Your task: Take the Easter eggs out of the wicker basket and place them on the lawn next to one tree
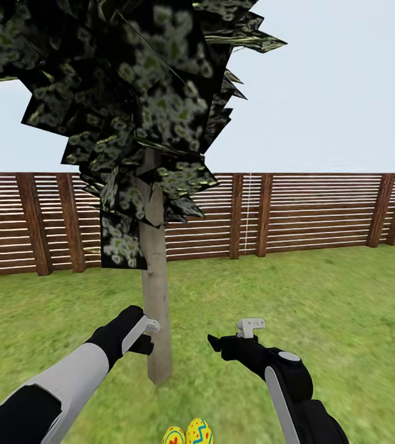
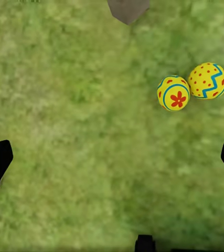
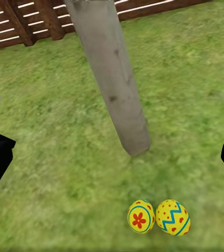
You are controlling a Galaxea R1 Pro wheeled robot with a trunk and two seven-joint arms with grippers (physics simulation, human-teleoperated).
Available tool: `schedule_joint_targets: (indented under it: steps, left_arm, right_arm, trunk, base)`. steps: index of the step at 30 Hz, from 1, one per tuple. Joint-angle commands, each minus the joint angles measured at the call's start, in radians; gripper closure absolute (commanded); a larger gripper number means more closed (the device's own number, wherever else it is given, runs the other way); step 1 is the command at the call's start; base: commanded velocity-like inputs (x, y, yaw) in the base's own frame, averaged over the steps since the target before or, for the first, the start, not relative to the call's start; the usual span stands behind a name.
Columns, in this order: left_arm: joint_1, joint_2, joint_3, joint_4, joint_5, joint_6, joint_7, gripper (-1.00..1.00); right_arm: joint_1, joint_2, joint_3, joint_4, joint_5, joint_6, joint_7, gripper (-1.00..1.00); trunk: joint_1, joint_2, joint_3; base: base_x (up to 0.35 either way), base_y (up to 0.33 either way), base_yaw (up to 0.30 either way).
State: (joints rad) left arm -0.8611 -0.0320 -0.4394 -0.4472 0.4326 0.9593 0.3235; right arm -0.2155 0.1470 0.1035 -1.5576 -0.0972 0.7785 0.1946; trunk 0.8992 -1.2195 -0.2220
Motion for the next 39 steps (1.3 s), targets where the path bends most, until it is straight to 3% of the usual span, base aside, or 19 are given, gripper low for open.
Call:
schedule_joint_targets:
  steps: [1,39]
  left_arm:
    - [-0.001,0.001,-0.007,-0.001,0.011,0.003,0.008,-1.00]
    - [-0.001,0.005,-0.001,-0.001,0.012,-0.001,0.005,-1.00]
  right_arm:
    - [-0.001,0.000,-0.001,-0.001,-0.009,0.005,-0.003,-1.00]
    - [-0.001,0.000,0.002,0.000,-0.009,0.005,0.000,-1.00]
  trunk:
    - [-0.004,0.006,0.002]
    - [-0.150,0.272,0.121]
  base:
    - [0.000,0.000,0.000]
    - [0.000,0.000,0.000]
